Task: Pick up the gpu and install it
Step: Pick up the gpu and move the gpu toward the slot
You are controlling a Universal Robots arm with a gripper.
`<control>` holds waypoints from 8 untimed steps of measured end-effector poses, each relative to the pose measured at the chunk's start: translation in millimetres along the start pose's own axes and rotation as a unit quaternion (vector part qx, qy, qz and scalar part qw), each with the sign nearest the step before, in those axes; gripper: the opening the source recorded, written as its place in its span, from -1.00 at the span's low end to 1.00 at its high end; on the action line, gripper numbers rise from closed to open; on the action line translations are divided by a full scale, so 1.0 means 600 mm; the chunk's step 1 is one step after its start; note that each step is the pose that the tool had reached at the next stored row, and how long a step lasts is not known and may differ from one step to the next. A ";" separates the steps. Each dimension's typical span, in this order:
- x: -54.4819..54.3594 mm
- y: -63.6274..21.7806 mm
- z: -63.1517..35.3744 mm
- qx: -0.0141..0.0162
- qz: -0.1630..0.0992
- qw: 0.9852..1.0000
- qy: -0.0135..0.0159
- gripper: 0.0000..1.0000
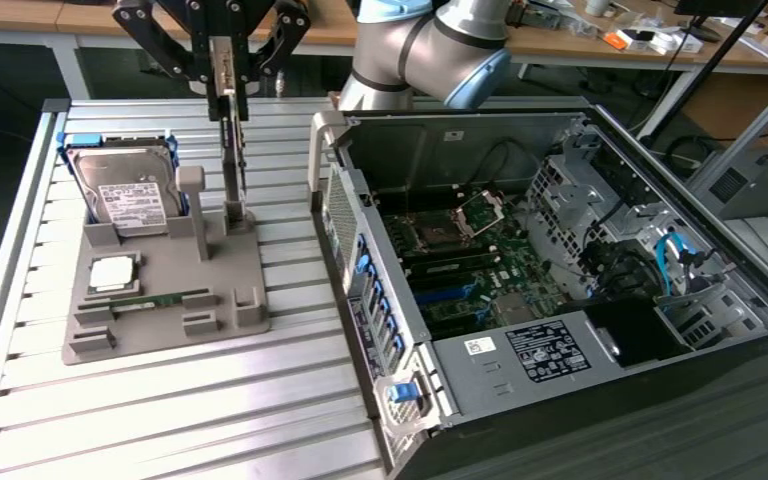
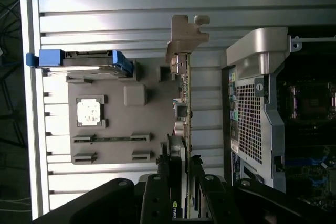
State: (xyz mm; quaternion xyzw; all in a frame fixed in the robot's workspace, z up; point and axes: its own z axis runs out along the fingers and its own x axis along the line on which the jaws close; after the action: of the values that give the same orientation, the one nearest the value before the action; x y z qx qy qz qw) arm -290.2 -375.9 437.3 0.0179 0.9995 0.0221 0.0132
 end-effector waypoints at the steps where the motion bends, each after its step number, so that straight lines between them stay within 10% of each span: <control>1: 0.000 0.000 0.000 0.000 0.000 1.000 0.000 -0.47; 8: -0.004 -0.001 0.000 0.000 0.000 1.000 0.000 -0.47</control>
State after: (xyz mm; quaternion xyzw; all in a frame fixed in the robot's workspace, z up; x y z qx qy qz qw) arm -287.9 -376.6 437.3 0.0178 0.9995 0.0217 0.0132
